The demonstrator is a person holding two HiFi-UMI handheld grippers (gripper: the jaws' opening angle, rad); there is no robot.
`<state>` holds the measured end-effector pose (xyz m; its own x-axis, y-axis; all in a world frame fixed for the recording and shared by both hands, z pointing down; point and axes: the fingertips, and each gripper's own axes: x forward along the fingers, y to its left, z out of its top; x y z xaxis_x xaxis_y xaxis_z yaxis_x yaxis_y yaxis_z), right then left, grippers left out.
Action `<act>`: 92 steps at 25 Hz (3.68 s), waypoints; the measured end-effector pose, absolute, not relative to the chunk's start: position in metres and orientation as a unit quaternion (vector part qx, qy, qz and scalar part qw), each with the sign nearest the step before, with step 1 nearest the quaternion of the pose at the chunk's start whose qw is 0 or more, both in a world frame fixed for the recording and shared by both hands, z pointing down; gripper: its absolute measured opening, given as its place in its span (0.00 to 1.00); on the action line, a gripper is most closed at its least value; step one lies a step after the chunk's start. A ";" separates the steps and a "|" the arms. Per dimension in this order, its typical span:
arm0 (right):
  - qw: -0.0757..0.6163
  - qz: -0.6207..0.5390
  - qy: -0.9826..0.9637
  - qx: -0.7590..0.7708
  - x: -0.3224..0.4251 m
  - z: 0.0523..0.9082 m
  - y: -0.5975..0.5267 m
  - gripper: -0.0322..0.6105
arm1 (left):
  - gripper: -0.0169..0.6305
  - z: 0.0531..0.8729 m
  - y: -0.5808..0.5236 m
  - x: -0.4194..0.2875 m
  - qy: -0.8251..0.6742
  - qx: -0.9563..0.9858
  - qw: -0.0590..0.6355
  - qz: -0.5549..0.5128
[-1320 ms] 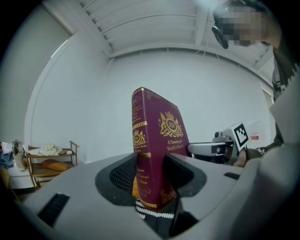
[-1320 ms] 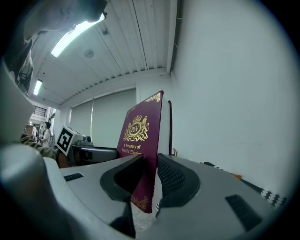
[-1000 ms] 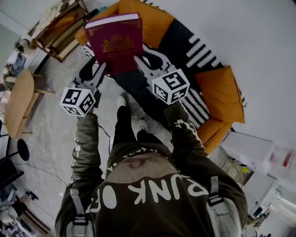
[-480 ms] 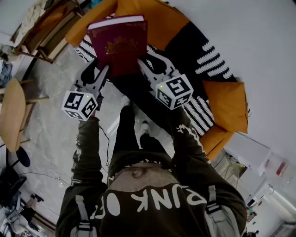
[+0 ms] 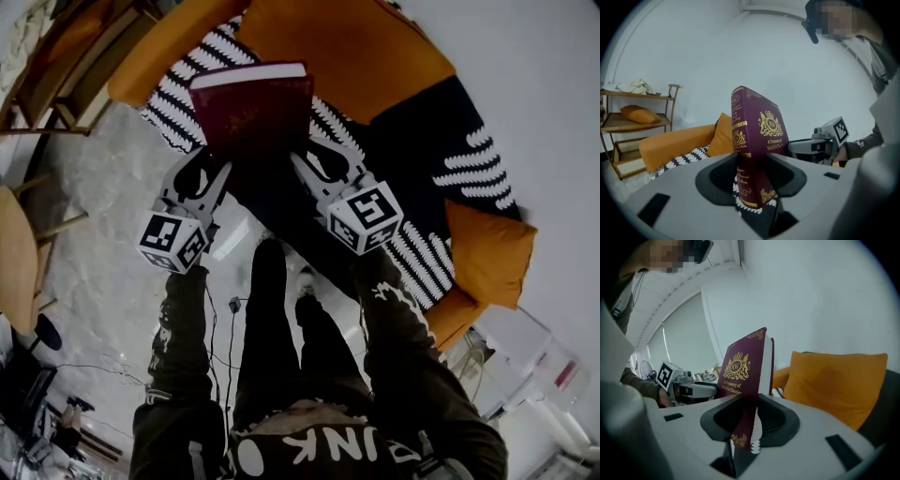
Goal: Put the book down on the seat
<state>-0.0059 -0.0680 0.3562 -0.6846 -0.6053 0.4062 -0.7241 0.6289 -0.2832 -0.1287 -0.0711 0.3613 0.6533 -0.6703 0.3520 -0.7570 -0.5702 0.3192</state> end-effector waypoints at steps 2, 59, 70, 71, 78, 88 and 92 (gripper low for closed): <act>0.152 0.226 -0.889 0.368 -0.009 0.392 -0.082 0.21 | 0.30 0.399 -0.084 -0.132 -0.405 0.876 0.242 0.104; 0.095 0.066 -0.880 0.460 0.019 0.290 -0.109 0.07 | 0.03 0.296 -0.110 -0.099 -0.451 0.881 0.128 0.062; 0.012 0.003 -0.898 0.439 0.046 0.086 0.080 0.07 | 0.03 0.066 0.085 -0.077 -0.488 0.872 -0.017 0.021; 0.010 -0.002 -0.900 0.436 0.047 0.074 0.098 0.07 | 0.03 0.054 0.103 -0.072 -0.487 0.873 -0.023 0.020; -0.003 -0.017 -0.898 0.439 0.054 0.016 0.206 0.07 | 0.03 -0.003 0.216 -0.057 -0.481 0.876 -0.034 0.014; -0.015 -0.058 -0.889 0.453 0.029 -0.034 0.323 0.07 | 0.03 -0.049 0.332 -0.071 -0.454 0.888 -0.070 -0.006; -0.016 -0.067 -0.883 0.465 0.008 -0.045 0.381 0.07 | 0.03 -0.059 0.389 -0.092 -0.442 0.893 -0.079 -0.010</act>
<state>0.0083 0.3815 -0.0454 -0.5668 -0.8188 -0.0906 -0.8232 0.5585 0.1023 -0.0924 0.3890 -0.0594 0.6082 -0.7889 -0.0880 -0.7921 -0.5961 -0.1313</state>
